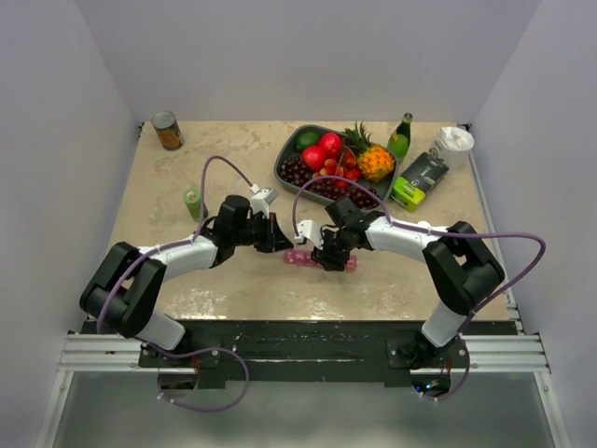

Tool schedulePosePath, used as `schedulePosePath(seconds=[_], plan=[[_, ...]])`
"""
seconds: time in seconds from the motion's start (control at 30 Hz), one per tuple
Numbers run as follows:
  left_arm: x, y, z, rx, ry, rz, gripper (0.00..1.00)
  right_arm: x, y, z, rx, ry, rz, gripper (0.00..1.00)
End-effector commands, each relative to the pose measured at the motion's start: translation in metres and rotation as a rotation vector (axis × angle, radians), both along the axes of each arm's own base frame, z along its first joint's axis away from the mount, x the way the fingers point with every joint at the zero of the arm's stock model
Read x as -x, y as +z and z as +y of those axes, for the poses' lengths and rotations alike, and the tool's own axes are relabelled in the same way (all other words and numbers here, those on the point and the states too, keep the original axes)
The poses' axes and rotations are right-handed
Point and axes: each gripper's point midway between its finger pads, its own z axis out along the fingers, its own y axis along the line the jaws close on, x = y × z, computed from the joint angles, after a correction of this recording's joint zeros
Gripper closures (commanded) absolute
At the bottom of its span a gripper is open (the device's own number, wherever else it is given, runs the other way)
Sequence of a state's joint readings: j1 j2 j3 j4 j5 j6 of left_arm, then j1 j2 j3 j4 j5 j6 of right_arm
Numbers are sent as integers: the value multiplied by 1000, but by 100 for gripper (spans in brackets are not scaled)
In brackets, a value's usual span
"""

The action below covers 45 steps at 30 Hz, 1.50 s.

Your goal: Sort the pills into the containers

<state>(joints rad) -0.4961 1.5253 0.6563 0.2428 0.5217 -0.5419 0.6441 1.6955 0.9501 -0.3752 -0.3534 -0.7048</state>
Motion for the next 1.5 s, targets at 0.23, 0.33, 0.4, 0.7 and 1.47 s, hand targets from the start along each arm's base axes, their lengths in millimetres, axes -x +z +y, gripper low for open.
schedulePosePath(seconds=[0.23, 0.33, 0.4, 0.7, 1.47], plan=[[1, 27, -14, 99, -57, -31, 100, 3, -10, -8, 51, -12, 19, 45], [4, 13, -9, 62, -40, 11, 100, 3, -10, -8, 51, -13, 20, 47], [6, -19, 6, -47, 13, 82, 100, 2, -10, -8, 53, -15, 20, 47], [28, -106, 29, -183, 47, 260, 100, 2, -11, -9, 56, -16, 20, 49], [1, 22, 0, 47, -7, 29, 100, 3, -12, -9, 60, -16, 25, 48]])
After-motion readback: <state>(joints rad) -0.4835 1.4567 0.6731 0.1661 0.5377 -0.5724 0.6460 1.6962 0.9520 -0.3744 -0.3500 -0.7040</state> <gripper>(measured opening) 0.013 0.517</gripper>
